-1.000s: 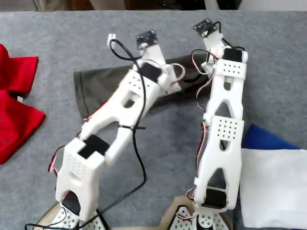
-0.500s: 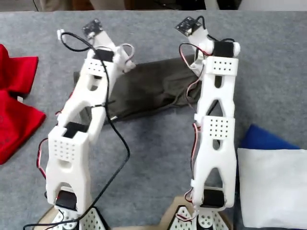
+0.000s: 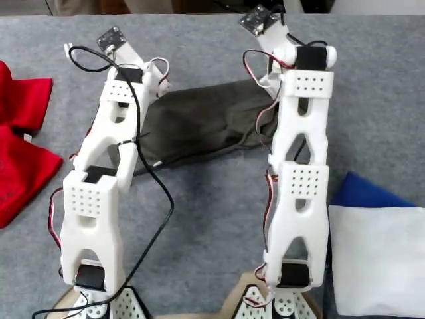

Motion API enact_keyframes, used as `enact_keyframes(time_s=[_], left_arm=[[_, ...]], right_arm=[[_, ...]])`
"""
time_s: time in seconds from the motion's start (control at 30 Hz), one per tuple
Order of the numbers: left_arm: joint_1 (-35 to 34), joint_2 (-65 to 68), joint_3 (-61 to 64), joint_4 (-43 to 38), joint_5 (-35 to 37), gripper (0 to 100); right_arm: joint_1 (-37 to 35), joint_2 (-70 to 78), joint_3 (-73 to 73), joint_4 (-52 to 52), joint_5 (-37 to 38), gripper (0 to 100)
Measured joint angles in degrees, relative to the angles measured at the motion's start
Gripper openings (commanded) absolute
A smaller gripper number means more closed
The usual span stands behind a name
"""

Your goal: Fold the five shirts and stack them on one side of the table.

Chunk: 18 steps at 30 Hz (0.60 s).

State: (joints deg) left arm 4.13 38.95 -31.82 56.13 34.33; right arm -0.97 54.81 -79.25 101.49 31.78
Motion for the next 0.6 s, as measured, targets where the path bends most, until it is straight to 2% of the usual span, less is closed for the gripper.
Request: enact_keyframes(time_s=[0.17,0.47,0.6], left_arm=[[-1.7,0.1,-0.6,0.0,0.0,2],[-15.1,0.1,-2.7,-4.7,1.4,2],[-18.7,0.8,-2.8,-7.5,-0.7,2]], right_arm=[[0.5,-13.4,20.6,0.0,-1.1,17.5],[0.4,-35.6,55.7,-3.3,-2.6,17.1],[-2.7,-41.8,68.1,-6.9,-1.3,17.1]])
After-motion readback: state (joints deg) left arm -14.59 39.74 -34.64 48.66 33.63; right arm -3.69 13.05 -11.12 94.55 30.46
